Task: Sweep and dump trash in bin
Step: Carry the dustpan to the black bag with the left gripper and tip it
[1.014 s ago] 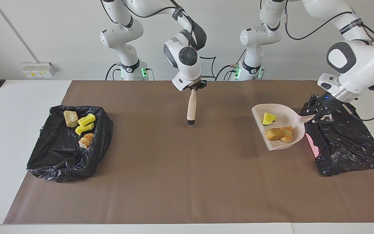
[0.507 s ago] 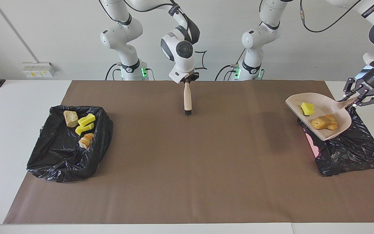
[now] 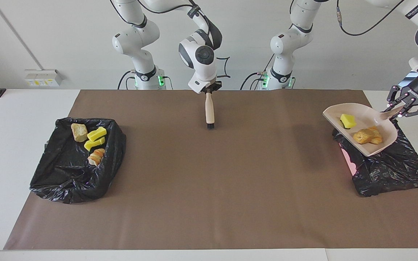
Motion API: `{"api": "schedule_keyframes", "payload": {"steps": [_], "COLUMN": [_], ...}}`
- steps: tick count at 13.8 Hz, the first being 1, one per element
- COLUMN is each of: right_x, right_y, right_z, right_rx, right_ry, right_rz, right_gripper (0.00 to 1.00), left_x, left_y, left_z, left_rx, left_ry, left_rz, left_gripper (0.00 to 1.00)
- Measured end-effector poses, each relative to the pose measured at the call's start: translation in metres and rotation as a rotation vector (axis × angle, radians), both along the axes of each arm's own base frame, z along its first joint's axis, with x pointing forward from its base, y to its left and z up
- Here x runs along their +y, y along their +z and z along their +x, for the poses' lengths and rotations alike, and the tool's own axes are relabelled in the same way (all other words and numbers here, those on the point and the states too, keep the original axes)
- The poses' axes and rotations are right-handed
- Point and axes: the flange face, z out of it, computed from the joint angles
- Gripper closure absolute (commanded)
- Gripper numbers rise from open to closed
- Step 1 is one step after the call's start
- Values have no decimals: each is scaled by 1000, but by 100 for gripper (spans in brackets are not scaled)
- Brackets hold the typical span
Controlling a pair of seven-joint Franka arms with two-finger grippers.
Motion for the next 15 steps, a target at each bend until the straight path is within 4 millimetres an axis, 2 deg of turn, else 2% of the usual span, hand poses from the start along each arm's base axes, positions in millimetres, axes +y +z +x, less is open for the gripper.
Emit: {"api": "schedule_keyframes", "payload": {"steps": [3,4,6,8,11,15], "right_x": [-1,-2,-13,-36,-76,-126], "right_y": [1,4,17,32,57,117], "right_z": [6,13,40,75,123,182], "right_rx": [-13,-24,-57,-92,-179,-312], "right_ry": [-9,-15,-55,-120,-182,-240], "right_rz": [7,9,21,37,21,-2], "right_gripper": [0,0,0,0,0,0], "left_x": [4,3,0,-10,-21,-20], "left_y": [0,-1,-5,-9,-5,7], "left_z": [7,9,14,21,29,31], "left_rx": [48,71,117,148,178,161], "left_ry": [-52,-70,-104,-118,-106,-56], "left_rz": [163,204,298,384,515,633], "left_gripper": [100,100,100,100,100,100]}}
